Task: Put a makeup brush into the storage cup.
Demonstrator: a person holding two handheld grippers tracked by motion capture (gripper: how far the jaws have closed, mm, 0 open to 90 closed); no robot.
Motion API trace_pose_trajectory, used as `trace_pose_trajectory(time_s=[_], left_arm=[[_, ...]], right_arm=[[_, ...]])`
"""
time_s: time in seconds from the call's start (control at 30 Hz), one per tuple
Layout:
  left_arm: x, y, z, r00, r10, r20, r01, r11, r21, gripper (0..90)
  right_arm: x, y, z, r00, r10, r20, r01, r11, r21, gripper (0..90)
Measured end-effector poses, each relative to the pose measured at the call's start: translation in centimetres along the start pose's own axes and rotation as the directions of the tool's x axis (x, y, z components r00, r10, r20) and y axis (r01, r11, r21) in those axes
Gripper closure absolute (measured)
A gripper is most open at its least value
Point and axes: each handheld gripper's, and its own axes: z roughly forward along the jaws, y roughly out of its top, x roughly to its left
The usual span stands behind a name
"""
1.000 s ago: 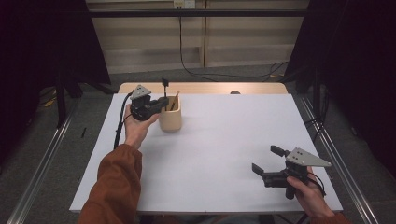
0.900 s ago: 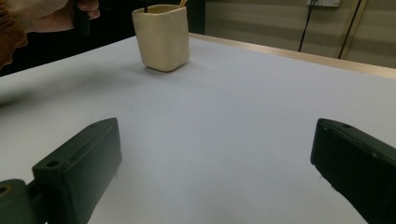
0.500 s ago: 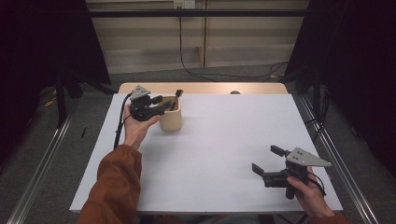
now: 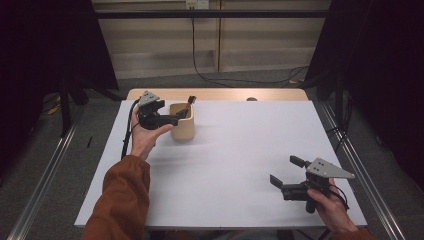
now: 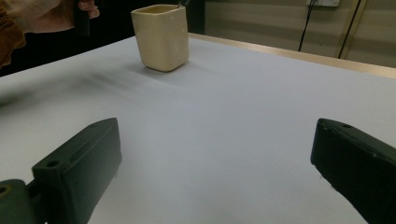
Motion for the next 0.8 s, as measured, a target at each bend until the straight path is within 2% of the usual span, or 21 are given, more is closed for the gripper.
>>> trace_pose_trajectory(time_s=[0.13, 0.17, 0.4, 0.5, 0.63, 0.73, 0.8], left_arm=[[0.0, 0.1, -0.1, 0.9999, -0.008, 0.010, 0.008, 0.9999, -0.006, 2.9], [0.0, 0.1, -0.2, 0.9999, 0.000, 0.015, 0.000, 1.0000, -0.005, 2.7], [0.4, 0.3, -1.1, 1.0000, 0.001, -0.004, -0.001, 1.0000, 0.007, 2.1], [0.4, 0.5, -1.5, 1.0000, -0.002, 0.005, 0.002, 1.0000, 0.004, 2.1], [-0.2, 0.6, -2.0, 0.9999, 0.011, 0.009, -0.012, 0.9998, 0.017, 2.1], [-0.7, 0.6, -2.4, 0.9997, 0.018, 0.016, -0.018, 0.9998, 0.000, 2.3], [-1.0, 0.6, -2.8, 0.9992, 0.037, 0.014, -0.036, 0.9993, -0.012, 2.3]], right_arm=[[-0.1, -0.1, 0.0, 1.0000, 0.001, 0.002, -0.001, 1.000, -0.001, 0.8], [-0.1, -0.1, 0.0, 1.0000, 0.001, 0.003, -0.001, 1.000, -0.002, 0.9], [-0.3, -0.1, 0.0, 0.9999, 0.004, 0.015, -0.004, 1.000, -0.004, 0.7], [-0.4, -0.2, 0.0, 0.9998, 0.004, 0.019, -0.004, 1.000, -0.004, 0.5], [-0.3, -0.2, -0.1, 0.9997, 0.004, 0.023, -0.004, 1.000, -0.006, 0.3], [-0.3, -0.1, -0.1, 0.9996, 0.006, 0.027, -0.006, 1.000, -0.011, 0.0], [-0.4, -0.1, -0.1, 0.9996, 0.003, 0.029, -0.003, 1.000, -0.009, 0.1]])
